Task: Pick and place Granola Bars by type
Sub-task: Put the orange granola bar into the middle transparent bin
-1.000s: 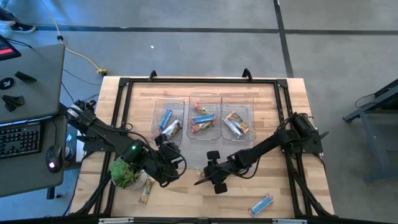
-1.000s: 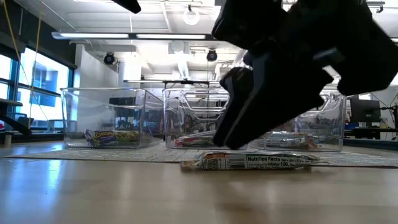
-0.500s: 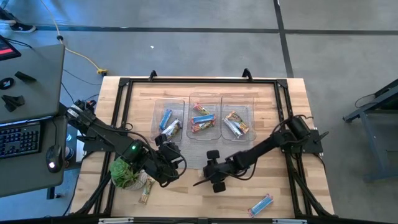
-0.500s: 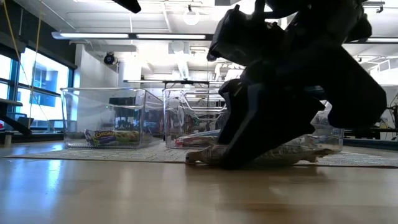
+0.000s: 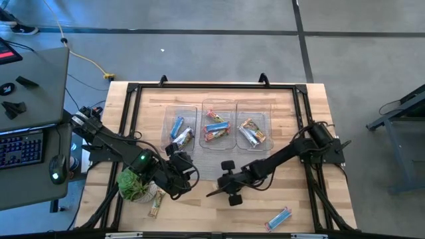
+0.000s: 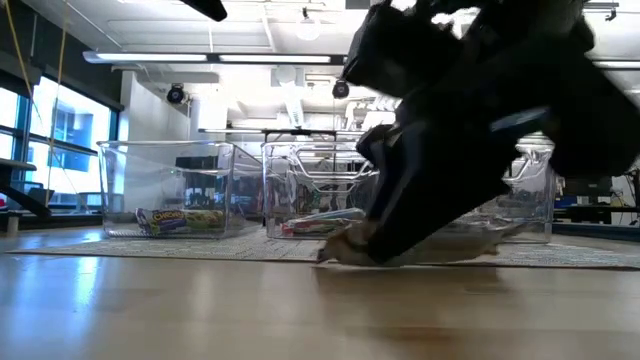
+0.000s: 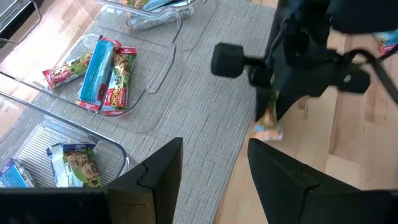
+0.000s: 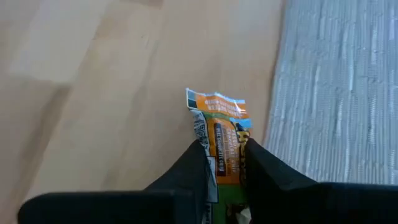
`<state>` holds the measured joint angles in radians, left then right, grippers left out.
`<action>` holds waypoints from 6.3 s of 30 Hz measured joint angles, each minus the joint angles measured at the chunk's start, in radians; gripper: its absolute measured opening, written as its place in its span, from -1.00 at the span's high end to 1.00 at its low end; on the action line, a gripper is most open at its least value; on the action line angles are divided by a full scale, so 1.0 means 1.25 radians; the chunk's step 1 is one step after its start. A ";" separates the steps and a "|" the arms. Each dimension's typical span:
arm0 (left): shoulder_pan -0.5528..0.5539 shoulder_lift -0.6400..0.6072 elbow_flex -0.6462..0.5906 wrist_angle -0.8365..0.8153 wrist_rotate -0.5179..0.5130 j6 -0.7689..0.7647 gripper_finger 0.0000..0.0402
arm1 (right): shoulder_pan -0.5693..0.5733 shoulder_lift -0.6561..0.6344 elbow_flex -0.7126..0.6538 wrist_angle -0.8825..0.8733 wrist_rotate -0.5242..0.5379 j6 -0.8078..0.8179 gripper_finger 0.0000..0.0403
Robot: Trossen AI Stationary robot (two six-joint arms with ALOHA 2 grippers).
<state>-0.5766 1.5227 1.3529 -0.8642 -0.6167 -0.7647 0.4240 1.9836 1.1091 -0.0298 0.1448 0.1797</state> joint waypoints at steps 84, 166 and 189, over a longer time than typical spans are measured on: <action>-0.010 0.271 -0.001 -0.210 0.567 -0.340 0.12 | -0.243 -0.496 -0.114 -0.006 0.038 -0.123 0.27; 0.314 0.412 0.434 0.254 0.317 0.456 1.00 | 0.205 -0.498 -0.114 -0.527 0.077 0.609 0.99; 0.578 0.545 0.461 0.354 0.420 0.440 1.00 | 0.358 -0.473 -0.114 -0.522 0.138 0.504 0.87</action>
<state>0.1459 2.2045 1.9285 -0.4219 -0.0921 -0.2145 0.8715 1.3917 0.9672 -0.6826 0.3168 0.8097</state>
